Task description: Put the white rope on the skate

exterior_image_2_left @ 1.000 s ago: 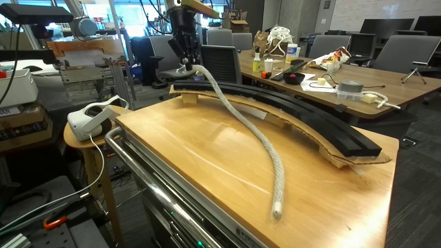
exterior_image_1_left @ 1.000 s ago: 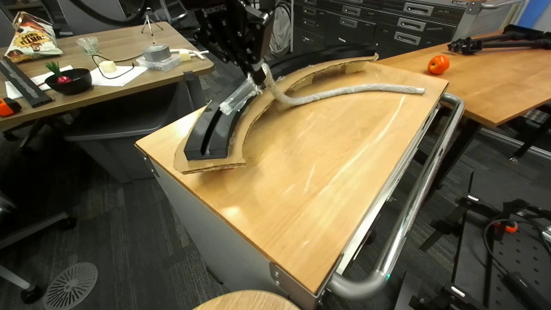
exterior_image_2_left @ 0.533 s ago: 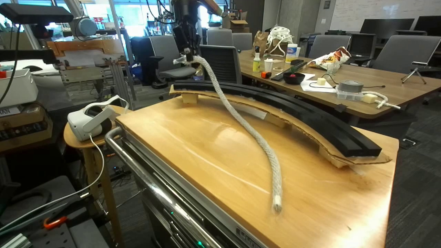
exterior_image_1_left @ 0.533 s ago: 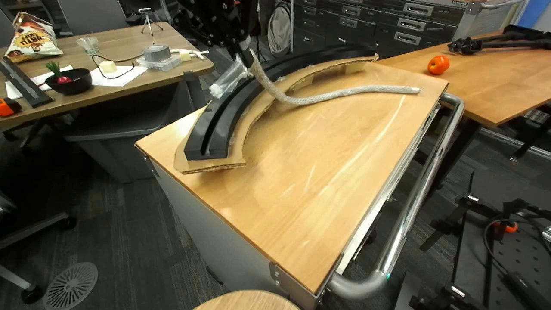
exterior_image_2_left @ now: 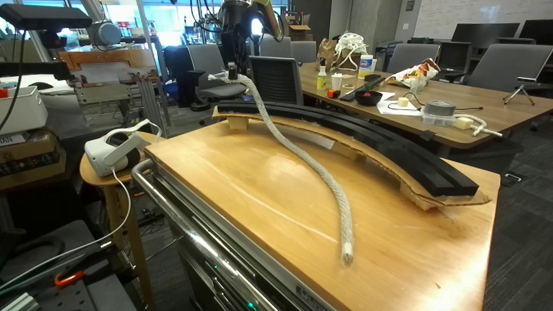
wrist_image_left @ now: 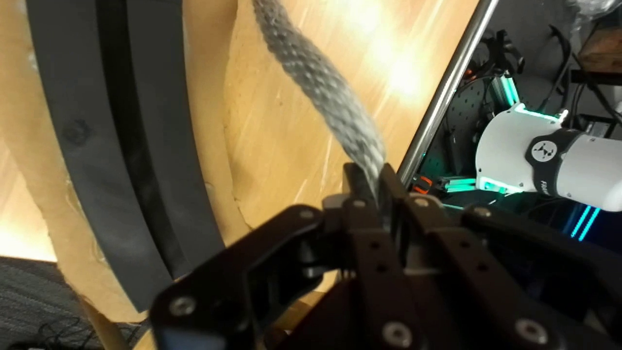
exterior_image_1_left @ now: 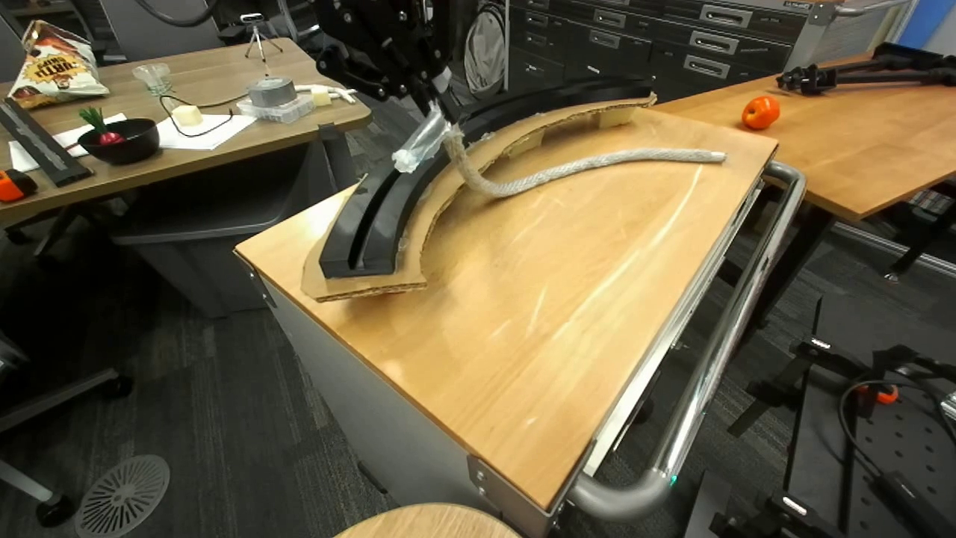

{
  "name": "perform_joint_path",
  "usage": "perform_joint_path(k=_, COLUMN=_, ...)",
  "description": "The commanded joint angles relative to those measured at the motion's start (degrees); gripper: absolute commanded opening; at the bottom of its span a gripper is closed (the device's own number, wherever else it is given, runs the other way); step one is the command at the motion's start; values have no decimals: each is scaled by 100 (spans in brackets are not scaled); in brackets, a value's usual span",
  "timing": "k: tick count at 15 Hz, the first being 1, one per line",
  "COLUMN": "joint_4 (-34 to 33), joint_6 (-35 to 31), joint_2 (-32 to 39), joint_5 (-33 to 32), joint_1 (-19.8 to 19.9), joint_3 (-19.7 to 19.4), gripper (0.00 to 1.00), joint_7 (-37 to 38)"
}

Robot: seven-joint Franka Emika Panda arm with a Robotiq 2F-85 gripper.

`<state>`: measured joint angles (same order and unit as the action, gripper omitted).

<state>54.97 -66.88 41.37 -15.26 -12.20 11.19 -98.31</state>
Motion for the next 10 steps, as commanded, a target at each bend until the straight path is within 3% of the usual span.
perform_joint_path(k=1, joint_4=-1074, joint_6=8, joint_2=593, joint_5=308, joint_1=-105, joint_3=-80, gripper=9, joint_7=362)
perform_joint_path(k=6, joint_4=-1200, joint_6=-1022, joint_2=585, joint_5=719, joint_1=-34, joint_3=46, gripper=8, joint_7=1369)
perform_joint_path(k=10, joint_4=-1146, joint_6=-1639, joint_2=726, joint_5=566, joint_1=-116, joint_3=-65, gripper=8, joint_7=1972)
